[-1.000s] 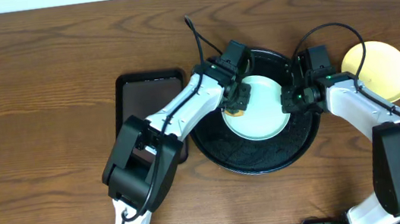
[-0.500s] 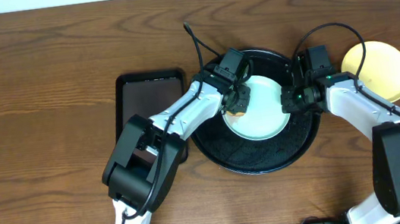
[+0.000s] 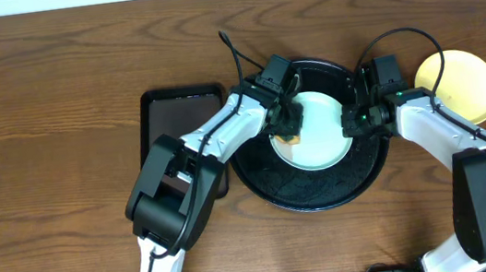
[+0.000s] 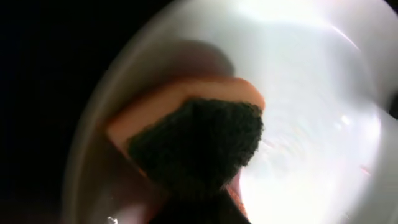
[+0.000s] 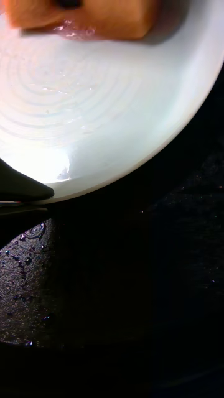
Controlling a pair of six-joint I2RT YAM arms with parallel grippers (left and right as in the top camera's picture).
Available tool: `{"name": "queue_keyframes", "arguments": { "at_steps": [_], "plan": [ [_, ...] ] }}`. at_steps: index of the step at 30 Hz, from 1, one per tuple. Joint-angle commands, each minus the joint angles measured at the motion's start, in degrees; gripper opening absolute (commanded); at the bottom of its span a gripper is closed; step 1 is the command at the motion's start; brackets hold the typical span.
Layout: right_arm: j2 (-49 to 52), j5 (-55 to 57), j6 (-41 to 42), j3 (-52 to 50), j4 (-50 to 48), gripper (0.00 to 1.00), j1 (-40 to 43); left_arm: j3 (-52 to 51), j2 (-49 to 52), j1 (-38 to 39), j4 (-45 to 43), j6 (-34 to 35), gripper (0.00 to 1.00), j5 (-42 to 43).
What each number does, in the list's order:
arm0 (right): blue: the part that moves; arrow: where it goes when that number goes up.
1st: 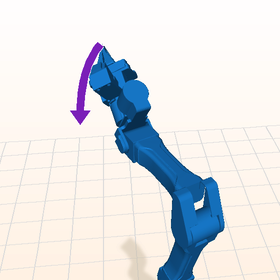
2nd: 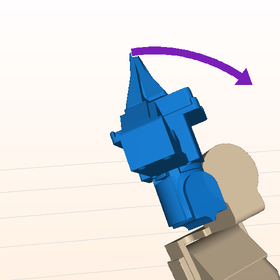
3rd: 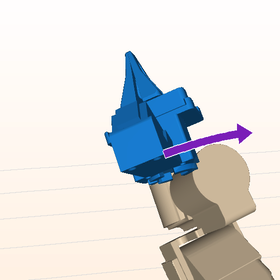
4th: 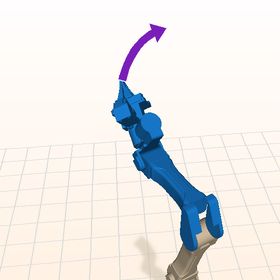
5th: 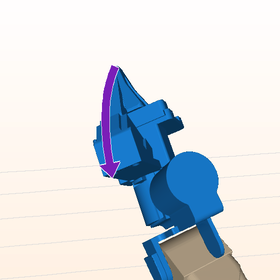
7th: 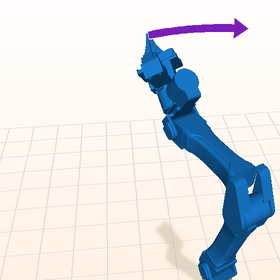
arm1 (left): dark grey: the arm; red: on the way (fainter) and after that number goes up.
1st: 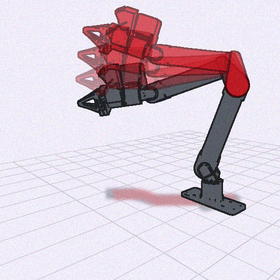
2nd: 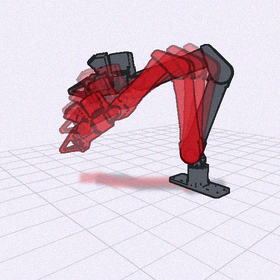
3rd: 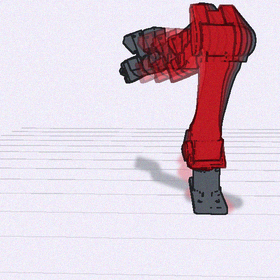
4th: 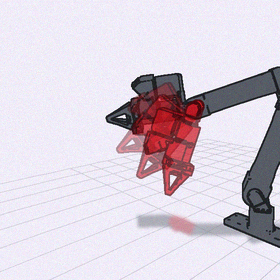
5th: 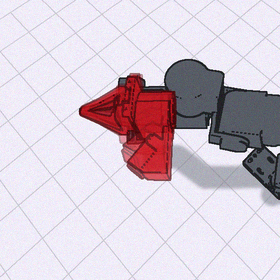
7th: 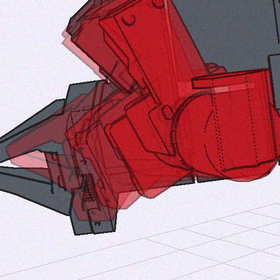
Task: Clean dirty plates on tray and stack at the side
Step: 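Scrub the green plate stain with the sponge in the left gripper, then return the sponge with the left gripper to the small tray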
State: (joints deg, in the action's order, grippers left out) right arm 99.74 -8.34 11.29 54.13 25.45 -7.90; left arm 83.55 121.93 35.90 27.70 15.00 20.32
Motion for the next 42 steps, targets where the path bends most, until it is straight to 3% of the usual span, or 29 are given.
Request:
{"name": "queue_keyframes", "arguments": {
  "at_steps": [1, 10, 17, 20, 25, 28, 31, 42],
  "plan": [
    [0.3, 0.4, -0.2, -0.9, 0.0, 0.01, 0.3, -2.2, 5.3, 1.4, 2.9, 0.3, 0.12, 11.0],
    [0.3, 0.4, -0.2, -0.9, 0.1, 0.01, 0.3, 4.3, 1.2, -1.6, 4.8, 0.4, 0.08, 25.3],
    [0.3, 0.4, -0.2, -0.9, 0.1, 0.01, 0.3, 8.5, -11.8, -8.2, 5.7, 3.8, 0.08, 24.7],
    [0.3, 0.4, -0.2, -0.9, 0.0, 0.01, 0.3, 8.5, -17.0, -11.9, 13.0, 4.2, 0.08, 14.1],
    [0.3, 0.4, -0.2, -0.9, 0.0, 0.01, 0.3, 8.4, -19.1, -15.7, 26.5, 2.6, 0.08, -12.3],
    [0.3, 0.4, -0.2, -0.9, 0.0, 0.01, 0.3, 5.2, -18.9, -17.3, 28.6, 2.7, 0.08, -26.7],
    [0.3, 0.4, -0.2, -0.9, 0.0, 0.01, 0.3, 0.9, -18.8, -18.8, 26.2, 2.6, 0.08, -30.5],
    [0.3, 0.4, -0.2, -1.0, 0.1, 0.01, 0.3, -14.2, -18.1, -23.4, 9.2, 2.7, 0.08, -29.9]
  ]
}}
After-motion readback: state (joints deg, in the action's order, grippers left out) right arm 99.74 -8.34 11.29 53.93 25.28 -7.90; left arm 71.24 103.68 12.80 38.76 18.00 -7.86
